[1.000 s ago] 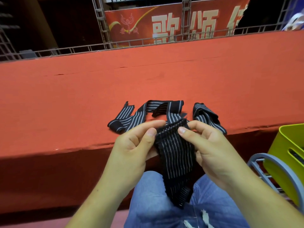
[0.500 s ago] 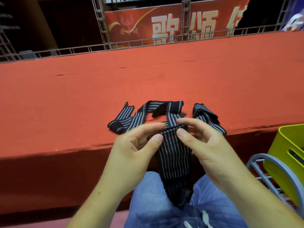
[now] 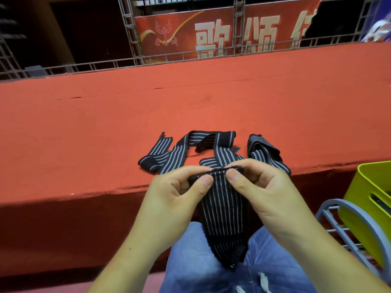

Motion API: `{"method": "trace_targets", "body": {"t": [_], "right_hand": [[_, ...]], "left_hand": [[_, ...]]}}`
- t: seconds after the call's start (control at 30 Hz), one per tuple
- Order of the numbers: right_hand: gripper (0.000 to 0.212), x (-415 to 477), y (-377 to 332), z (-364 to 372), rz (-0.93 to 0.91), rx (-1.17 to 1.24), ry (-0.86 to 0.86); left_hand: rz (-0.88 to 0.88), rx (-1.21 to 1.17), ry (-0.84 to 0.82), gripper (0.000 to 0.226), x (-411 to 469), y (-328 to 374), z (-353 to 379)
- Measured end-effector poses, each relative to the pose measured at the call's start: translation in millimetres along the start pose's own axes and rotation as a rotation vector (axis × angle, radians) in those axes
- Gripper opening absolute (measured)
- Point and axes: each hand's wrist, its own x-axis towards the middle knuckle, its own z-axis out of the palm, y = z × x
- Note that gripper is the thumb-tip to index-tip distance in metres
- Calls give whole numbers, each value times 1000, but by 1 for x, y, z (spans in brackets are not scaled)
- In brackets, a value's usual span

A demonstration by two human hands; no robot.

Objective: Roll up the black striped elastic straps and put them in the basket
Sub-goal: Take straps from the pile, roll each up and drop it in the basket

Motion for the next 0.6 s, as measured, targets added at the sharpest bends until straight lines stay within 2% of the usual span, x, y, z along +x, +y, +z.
{"method": "trace_targets", "body": {"t": [0.23, 0.37, 0.5, 0.6], "right_hand": [[15, 0, -2, 1, -36, -38, 36], [26, -1, 5, -1, 93, 7, 3], [28, -4, 7, -3, 210, -49, -107], [29, -3, 7, -3, 238, -53, -101]], "left_hand": [[-12, -13, -35, 18, 0, 1, 0], [0, -1, 10, 19, 0, -2, 1], [14, -26, 71, 17, 1, -2, 0], [29, -54, 68, 17, 2, -1, 0]]}}
